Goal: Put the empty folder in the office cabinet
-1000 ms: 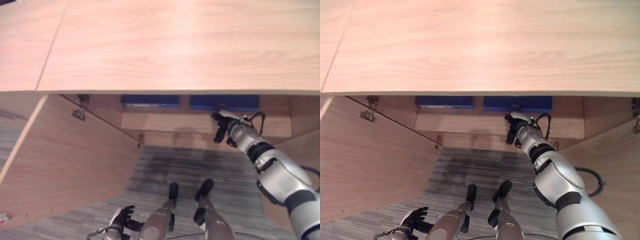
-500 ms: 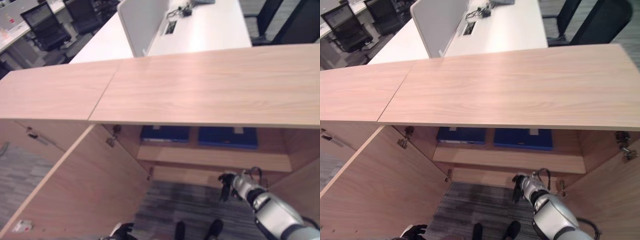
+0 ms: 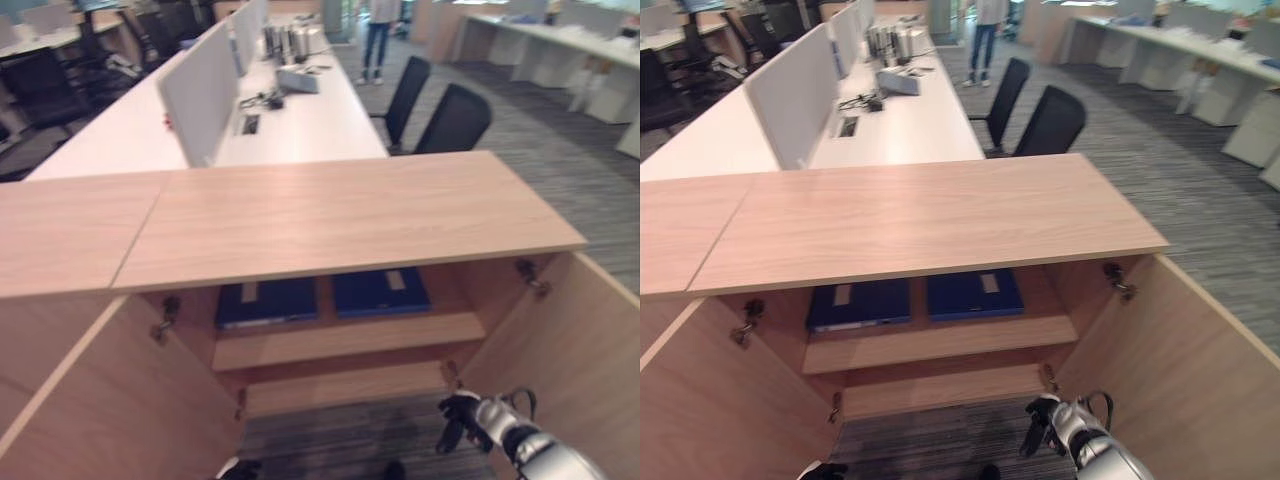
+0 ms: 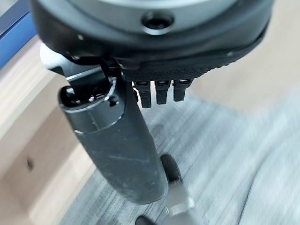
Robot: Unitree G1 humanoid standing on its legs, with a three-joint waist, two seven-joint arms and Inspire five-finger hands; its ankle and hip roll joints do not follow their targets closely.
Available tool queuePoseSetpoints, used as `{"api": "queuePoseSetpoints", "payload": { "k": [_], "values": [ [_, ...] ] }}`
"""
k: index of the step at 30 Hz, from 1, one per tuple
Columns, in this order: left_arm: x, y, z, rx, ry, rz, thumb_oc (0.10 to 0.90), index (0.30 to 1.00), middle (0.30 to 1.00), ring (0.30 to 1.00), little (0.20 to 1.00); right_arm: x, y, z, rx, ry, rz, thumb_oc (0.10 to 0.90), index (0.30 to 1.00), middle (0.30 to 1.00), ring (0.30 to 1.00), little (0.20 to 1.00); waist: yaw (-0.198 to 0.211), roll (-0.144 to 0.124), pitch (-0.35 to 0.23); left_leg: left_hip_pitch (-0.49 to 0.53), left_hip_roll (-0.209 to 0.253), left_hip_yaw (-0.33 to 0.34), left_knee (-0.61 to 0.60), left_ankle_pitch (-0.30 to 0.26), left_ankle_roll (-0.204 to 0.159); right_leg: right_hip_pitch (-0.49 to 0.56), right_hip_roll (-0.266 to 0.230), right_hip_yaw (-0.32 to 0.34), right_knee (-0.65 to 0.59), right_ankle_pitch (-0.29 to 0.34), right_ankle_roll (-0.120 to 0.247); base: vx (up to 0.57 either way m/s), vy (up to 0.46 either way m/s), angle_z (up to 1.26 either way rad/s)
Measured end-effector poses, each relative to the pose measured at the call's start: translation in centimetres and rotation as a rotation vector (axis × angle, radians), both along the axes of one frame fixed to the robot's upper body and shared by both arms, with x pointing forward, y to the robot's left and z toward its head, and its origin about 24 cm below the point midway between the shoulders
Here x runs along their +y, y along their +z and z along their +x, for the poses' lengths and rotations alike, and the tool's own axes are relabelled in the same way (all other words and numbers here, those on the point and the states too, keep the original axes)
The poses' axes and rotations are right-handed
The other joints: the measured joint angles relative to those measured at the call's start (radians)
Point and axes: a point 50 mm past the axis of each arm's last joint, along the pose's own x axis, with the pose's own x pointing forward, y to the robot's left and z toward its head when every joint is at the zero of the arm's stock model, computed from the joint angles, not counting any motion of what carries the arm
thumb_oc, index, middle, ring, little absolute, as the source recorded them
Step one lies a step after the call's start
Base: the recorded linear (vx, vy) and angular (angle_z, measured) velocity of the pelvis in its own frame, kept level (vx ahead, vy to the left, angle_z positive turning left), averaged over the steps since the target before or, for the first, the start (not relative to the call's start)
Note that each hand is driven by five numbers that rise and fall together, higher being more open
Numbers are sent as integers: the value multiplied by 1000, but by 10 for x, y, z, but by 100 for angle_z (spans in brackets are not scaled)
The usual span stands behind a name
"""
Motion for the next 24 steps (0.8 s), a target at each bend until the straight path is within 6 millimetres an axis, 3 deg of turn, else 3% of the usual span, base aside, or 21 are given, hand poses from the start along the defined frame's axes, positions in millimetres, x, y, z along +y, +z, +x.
{"api": "queuePoseSetpoints", "payload": {
  "k": [1,2,5,7,8,9,11,14,15,18,19,21,24],
  "values": [
    [1,0,-1,6,10,1,800,900,900,900,900,-2,-2,-6,-2,-47,18,800,900,900,900,900,-10,4,5,4,10,29,-1,-9,8,-17,-6,-12,19,-1,2,-47,-12,-139],
    [-1,-2,-5,23,22,-1,800,900,900,900,900,-10,-12,-34,16,-223,61,800,900,900,900,900,-26,11,12,8,26,73,0,-15,16,-13,-54,-68,50,-15,21,-32,-30,-107],
    [1,-3,-12,55,3,16,800,900,900,900,900,-22,-22,-76,105,-409,61,800,900,900,900,900,-68,6,18,33,41,110,-4,-25,6,71,-136,-101,44,-35,56,2,-77,-57],
    [3,-3,-14,66,1,23,800,900,900,900,900,-23,-23,-79,101,-420,59,800,900,900,900,900,-68,7,18,36,55,116,-4,-32,-25,130,-157,-112,29,-31,63,22,-73,-41],
    [8,-1,-11,60,0,37,800,900,900,900,900,-20,-24,-81,110,-419,63,800,900,900,900,900,-70,-16,18,37,56,115,-4,-28,-50,178,-169,-111,5,-21,69,35,-91,-23],
    [7,-1,-5,53,-3,38,800,900,900,900,900,-21,-25,-85,116,-431,59,800,900,900,900,900,-69,-20,25,42,66,113,-3,-22,-62,182,-150,-103,-9,-2,26,49,-102,-6],
    [6,-1,-5,51,5,31,800,900,900,900,900,-27,-25,-91,118,-458,48,800,900,900,900,900,-69,-3,28,39,91,82,-2,-7,-76,180,-111,-82,-16,-15,17,80,-154,-13],
    [7,-1,-7,48,42,29,800,900,900,900,900,-32,-25,-104,132,-504,44,800,900,900,900,900,-60,0,25,49,113,99,1,-9,-99,201,-78,-66,-59,-20,4,98,-190,-23],
    [8,-1,-8,48,69,27,800,900,900,900,900,-36,-27,-118,156,-573,36,800,900,900,900,900,-69,1,21,51,128,112,10,-15,-110,196,-63,-49,-71,-19,2,107,-211,-43],
    [12,-1,-12,54,128,26,800,900,900,900,900,-41,-27,-136,169,-681,37,800,900,900,900,900,-77,-1,9,54,142,132,11,-18,-118,195,-46,-27,-81,-15,-7,67,-225,-27],
    [14,-1,-12,46,166,25,800,900,900,900,900,-46,-26,-151,167,-830,35,800,900,900,900,900,-86,-2,2,52,151,147,24,-23,-123,194,-39,-16,-86,-14,-9,58,-206,-20],
    [14,-1,-15,52,186,34,800,900,900,900,900,-53,-24,-163,182,-913,-8,800,900,900,900,900,-104,-10,-8,54,155,154,21,-27,-123,191,-30,-7,-93,-12,-16,61,-287,-21],
    [11,-2,-13,41,187,31,800,900,900,900,900,-65,-19,-160,126,-1036,-24,800,900,900,900,900,-129,-18,-13,45,173,179,43,-28,-132,178,-21,14,-84,-15,-18,19,-211,-22]
  ]
}}
